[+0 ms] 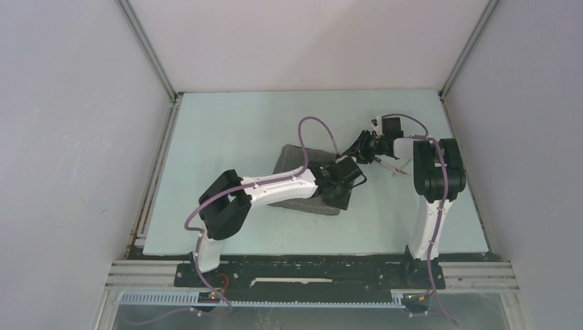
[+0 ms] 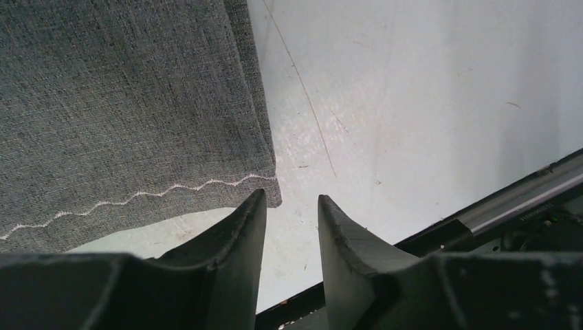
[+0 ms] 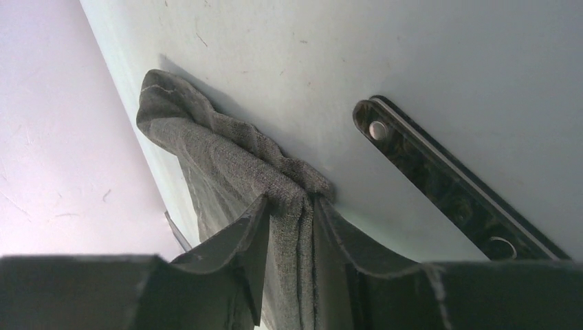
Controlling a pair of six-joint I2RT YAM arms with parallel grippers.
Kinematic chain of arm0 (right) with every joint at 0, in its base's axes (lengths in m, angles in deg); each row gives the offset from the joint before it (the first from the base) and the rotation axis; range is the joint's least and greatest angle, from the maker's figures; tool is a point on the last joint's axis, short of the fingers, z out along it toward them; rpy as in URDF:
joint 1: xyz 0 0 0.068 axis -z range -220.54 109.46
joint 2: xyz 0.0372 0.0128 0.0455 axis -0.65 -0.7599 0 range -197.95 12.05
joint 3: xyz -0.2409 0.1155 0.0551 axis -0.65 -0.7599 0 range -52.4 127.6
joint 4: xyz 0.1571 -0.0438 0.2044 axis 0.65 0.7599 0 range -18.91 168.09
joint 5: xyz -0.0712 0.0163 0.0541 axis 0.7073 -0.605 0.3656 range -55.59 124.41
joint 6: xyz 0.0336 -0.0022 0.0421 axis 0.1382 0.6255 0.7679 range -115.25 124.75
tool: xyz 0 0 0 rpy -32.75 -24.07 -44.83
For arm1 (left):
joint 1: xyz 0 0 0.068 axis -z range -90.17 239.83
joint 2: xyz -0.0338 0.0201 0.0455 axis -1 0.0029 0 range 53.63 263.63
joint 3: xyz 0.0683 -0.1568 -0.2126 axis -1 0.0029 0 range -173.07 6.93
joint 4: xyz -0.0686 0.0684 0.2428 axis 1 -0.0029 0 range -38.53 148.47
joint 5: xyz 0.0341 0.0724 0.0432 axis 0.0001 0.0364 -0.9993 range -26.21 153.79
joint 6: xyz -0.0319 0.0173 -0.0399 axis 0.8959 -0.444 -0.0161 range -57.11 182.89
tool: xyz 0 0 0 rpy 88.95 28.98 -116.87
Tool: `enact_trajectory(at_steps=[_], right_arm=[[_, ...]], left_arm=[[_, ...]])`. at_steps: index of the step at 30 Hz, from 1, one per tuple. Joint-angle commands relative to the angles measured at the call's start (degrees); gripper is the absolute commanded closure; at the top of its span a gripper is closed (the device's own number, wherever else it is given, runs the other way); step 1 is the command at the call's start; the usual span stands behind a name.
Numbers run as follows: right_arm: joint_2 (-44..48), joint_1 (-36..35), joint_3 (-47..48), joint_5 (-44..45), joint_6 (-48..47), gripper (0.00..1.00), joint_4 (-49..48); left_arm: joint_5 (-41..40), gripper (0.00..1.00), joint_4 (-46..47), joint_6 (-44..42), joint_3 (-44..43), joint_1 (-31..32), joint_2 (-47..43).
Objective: Fold the napkin into a case and place the utensils inside
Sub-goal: Smooth out the lower triangle-folded napkin at the center of the board.
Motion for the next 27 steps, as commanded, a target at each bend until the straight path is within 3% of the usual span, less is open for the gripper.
enact_trajectory(at_steps=[1, 4, 8, 13, 17, 27], right_arm=[[-0.4, -1.3, 2.8, 0.3, -1.0, 0.63, 0.5], [0.5, -1.8, 3.4, 1.1, -1.9, 0.63, 1.7], [1.9, -1.5, 3.8, 1.0, -2.1, 0.81, 3.0], [5.4, -1.3, 3.8, 2.5, -3.2, 0.84, 5.5], [6.3, -0.6, 3.7, 2.8, -3.4, 0.94, 7.6], [3.8, 0.1, 3.7, 6.4, -4.3, 0.98, 8.6]], left_arm=[[-0.8, 0.61, -0.3, 0.0, 0.0, -0.4, 1.1], [0.8, 0.63, 1.9, 0.9, 3.4, -0.4, 1.0], [1.1, 0.67, 2.9, 1.0, 4.6, -0.5, 1.8], [2.6, 0.71, 4.3, 1.2, 5.0, -1.1, 3.1], [3.1, 0.72, 4.5, 1.0, 5.1, -1.3, 3.3], [3.3, 0.73, 6.0, 1.2, 6.6, -1.5, 2.4]])
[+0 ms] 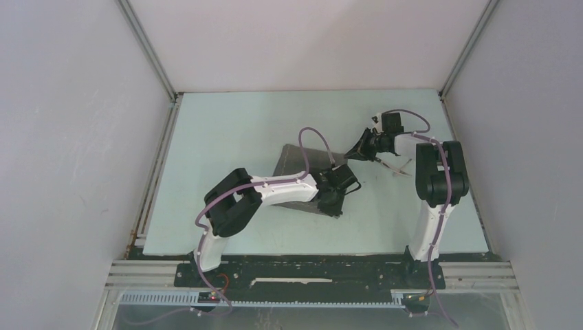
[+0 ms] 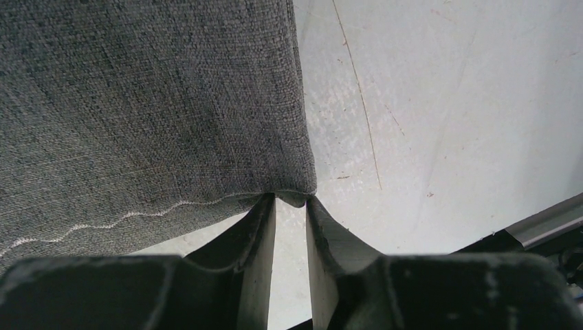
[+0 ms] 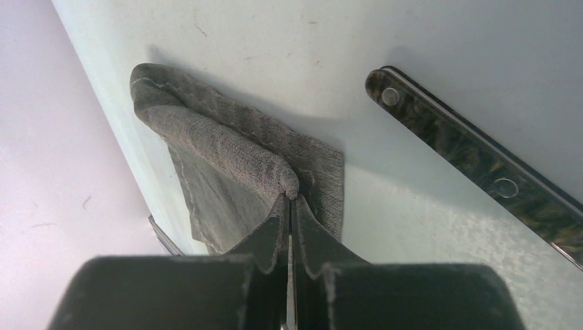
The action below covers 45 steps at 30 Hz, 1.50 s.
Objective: Fold the napkin into a case and place the utensils inside
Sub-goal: Smooth out the lower triangle-folded napkin at the center of the board.
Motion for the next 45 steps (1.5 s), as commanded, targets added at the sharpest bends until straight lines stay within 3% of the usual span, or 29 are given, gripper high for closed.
enact_trajectory(at_steps=[1, 12, 14, 19, 24, 26, 28, 31, 35, 39, 45], right_arm=[[-0.1, 0.4, 1.7, 2.5, -1.5, 0.97, 0.4], [-3.5, 0.5, 4.1, 5.3, -2.9, 0.93, 0.5], [-3.3, 0.4, 4.7, 6.0, -3.8, 0.88, 1.1], [-1.7, 0.1, 8.1, 8.1, -6.4, 0.62, 6.8], [7.6, -3.9, 9.2, 21.8, -10.6, 0.39, 18.8], [11.6, -7.1, 7.4, 23.4, -11.7, 0.34, 21.1], [15.1, -9.8, 3.8, 17.3, -10.6, 0.32, 20.3], [19.2, -11.9, -7.2, -2.2, -4.7, 0.32, 10.1], [22.7, -15.2, -19.6, -13.2, 3.1, 0.32, -3.7], [20.1, -16.1, -24.6, -18.1, 5.1, 0.34, -11.8], [14.8, -15.9, -26.2, -17.2, 4.3, 0.34, -13.5]], left_arm=[[0.0, 0.72, 2.0, 0.7, 1.1, -0.5, -0.9], [2.6, 0.69, 2.8, -0.4, 1.1, -0.9, -4.8], [3.4, 0.63, 3.3, -1.1, 1.5, -1.1, -7.6], [7.5, 0.45, 7.5, -1.2, 6.9, -4.8, -18.0], [13.6, 0.42, 18.2, 3.0, 17.1, -17.4, -26.7], [16.9, 0.49, 24.2, 5.4, 20.0, -24.3, -25.7], [19.1, 0.57, 28.3, 7.6, 20.4, -28.6, -22.3], [21.3, 0.69, 33.2, 9.7, 19.0, -32.8, -16.1], [22.9, 0.78, 37.0, 11.2, 14.9, -37.0, -8.7], [22.1, 0.81, 37.6, 10.4, 11.3, -39.6, -4.3], [23.5, 0.82, 38.7, 11.6, 7.1, -41.6, 2.7]])
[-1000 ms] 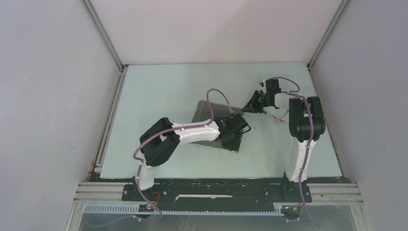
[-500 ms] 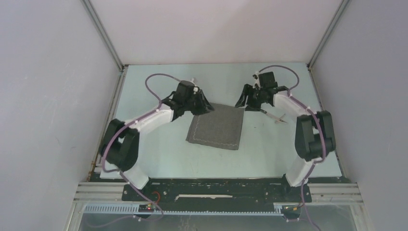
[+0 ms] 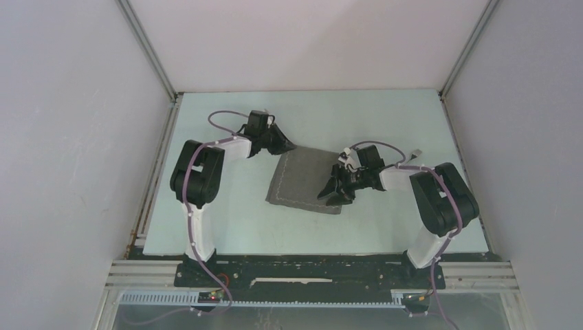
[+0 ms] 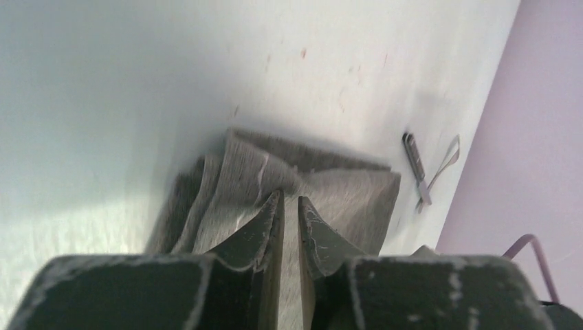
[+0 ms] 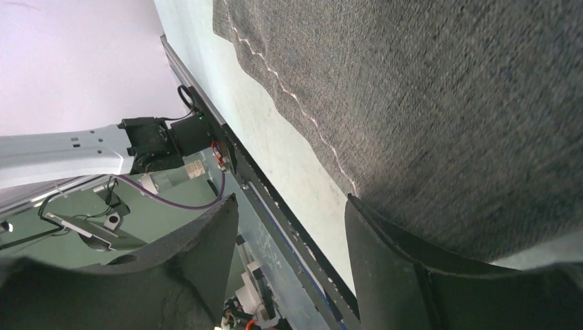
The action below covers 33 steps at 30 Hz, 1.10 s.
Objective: Fold the napkin into a case and place the utensils inside
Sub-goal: Smooth out the lower triangle-folded napkin at the center of the board.
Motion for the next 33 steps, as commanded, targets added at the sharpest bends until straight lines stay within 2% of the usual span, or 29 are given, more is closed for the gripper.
enact_trajectory(at_steps=[1, 7, 13, 16, 19, 21, 23, 27, 29, 33], right_arm=[[-2.2, 0.2, -0.8, -2.4, 2.0, 0.33, -7.7], [-2.8, 1.3, -5.7, 1.4, 3.7, 0.33, -10.9], [-1.3, 1.7, -9.7, 4.6, 2.8, 0.32, -10.2], [2.2, 0.4, -9.7, 4.5, 3.9, 0.32, -10.3], [6.3, 0.8, -9.0, 4.6, 5.1, 0.30, -9.3], [8.0, 1.1, -7.8, 4.8, 4.8, 0.29, -8.0], [7.5, 2.1, -6.8, 4.8, 4.6, 0.29, -8.1], [4.1, 4.5, -2.0, 3.7, 6.3, 0.28, -11.2], [2.0, 5.2, 2.6, 5.3, 5.9, 0.25, -11.1], [-4.7, 7.7, 9.5, 4.6, 8.2, 0.21, -14.5]], left_arm=[[2.7, 0.83, 3.9, 1.5, -5.0, -1.0, 4.7], [4.8, 0.84, 8.0, 4.6, -7.1, -1.6, 11.0], [5.9, 0.82, 2.2, 1.1, -13.6, -3.7, 14.8], [5.9, 0.76, -3.1, -3.2, -18.1, -3.8, 14.0], [4.3, 0.61, -9.0, -8.2, -20.7, -3.8, 9.8], [3.4, 0.54, -10.8, -9.9, -20.2, -3.8, 5.8], [3.8, 0.50, -11.2, -9.8, -18.3, -3.7, 1.8], [5.5, 0.49, -5.8, -6.6, -10.9, -2.8, -3.7], [7.0, 0.53, -1.9, -4.1, -6.7, -2.2, -4.6], [11.7, 0.62, 5.0, 0.4, -3.0, -1.7, -0.7]])
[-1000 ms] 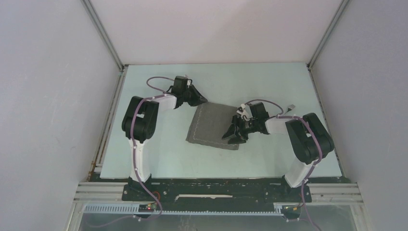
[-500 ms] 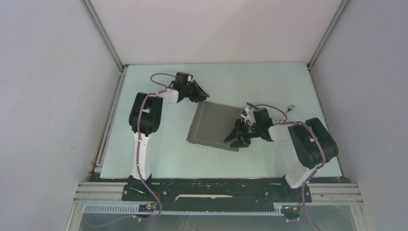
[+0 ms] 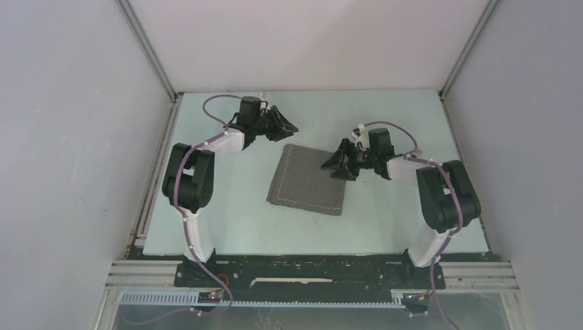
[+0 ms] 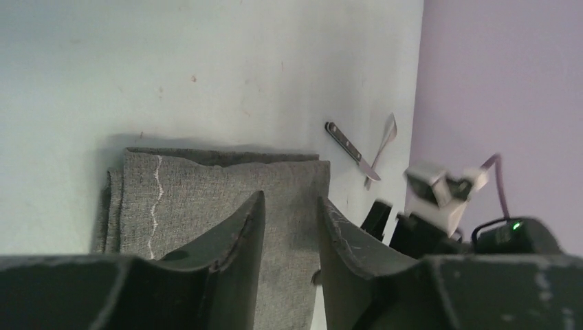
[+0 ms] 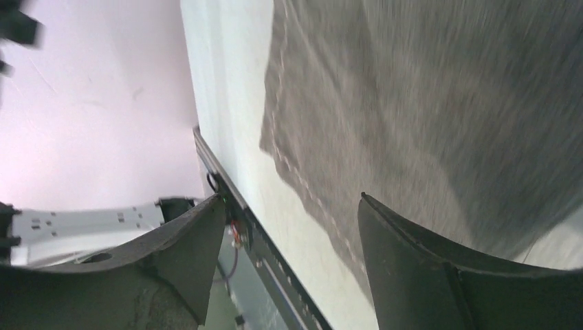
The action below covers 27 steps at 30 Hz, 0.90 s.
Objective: Fold the napkin into a case and place the utensils inside
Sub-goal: Smooth out the lower triangle-folded napkin at the center of the board.
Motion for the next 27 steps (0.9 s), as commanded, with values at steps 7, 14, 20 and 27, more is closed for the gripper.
enact_trajectory(at_steps=[7, 14, 20, 27], right_arm=[[-15.6, 6.3, 11.7, -2.7, 9.7, 0.19, -15.1], [-21.5, 11.1, 11.8, 1.2, 6.0, 0.20, -9.4], [-15.2, 11.6, 11.4, 1.7, 2.6, 0.20, -5.9], [-12.2, 7.3, 17.6, 0.2, 5.6, 0.19, -5.0]], left_arm=[[2.4, 0.68, 7.9, 5.2, 3.4, -1.1, 9.2], [-1.0, 0.73, 4.2, 7.5, 3.7, -3.3, 12.4], [-1.9, 0.62, -0.2, 2.0, 1.8, -3.2, 6.9], [0.9, 0.52, -1.5, 3.3, -3.0, -1.9, 4.1]])
